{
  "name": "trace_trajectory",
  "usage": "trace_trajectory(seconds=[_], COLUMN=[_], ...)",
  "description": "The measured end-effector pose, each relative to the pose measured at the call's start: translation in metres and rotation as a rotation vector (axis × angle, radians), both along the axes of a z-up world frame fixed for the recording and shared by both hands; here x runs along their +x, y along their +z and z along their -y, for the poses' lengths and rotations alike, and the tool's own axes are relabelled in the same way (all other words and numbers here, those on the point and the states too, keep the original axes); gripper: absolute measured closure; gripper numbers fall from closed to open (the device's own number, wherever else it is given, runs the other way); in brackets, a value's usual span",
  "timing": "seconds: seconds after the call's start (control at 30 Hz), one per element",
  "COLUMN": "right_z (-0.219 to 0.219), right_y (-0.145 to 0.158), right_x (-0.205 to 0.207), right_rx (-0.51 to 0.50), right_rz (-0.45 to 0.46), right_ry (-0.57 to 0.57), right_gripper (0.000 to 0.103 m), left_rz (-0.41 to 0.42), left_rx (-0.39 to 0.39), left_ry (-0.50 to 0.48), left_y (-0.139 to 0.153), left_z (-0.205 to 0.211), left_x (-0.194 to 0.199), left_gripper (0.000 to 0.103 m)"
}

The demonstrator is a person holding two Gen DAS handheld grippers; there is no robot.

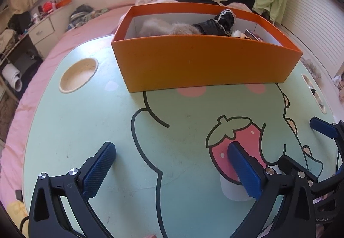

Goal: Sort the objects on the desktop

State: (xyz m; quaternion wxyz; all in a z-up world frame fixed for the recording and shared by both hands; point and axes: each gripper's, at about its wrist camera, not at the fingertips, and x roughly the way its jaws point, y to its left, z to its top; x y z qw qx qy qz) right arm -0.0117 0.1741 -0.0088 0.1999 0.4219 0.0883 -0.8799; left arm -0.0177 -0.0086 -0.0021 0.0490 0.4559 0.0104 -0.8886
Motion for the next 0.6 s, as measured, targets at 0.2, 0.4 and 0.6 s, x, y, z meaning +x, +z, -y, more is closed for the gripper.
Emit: trace_trajectory(seconds=[0.2,0.4,0.6], right_z=[0.0001,0.0,0.0002], right_y=[0.0001,0.0001,0.0004], right_x=[0.0001,0.0003,0.0002], right_rx=[-0.001,0.0,0.0], right_rz=[0.0,0.0,0.001], right_ry=[0.0,0.0,-0.001], right_gripper=[0.0,0.0,0.0], left_rz=[-0.002,-0.004,-0.006], left_rx=[0.0,0.001,0.001], left_ry=[-0.002,-0.011,-0.014], left_y=[-0.0006,-0.0008,-0.0007], left_z=[0.0003,-0.0001,-0.0015], left_x=[-0.0013,-0.0011,-0.0012], left_gripper=[0.0,0.0,0.0])
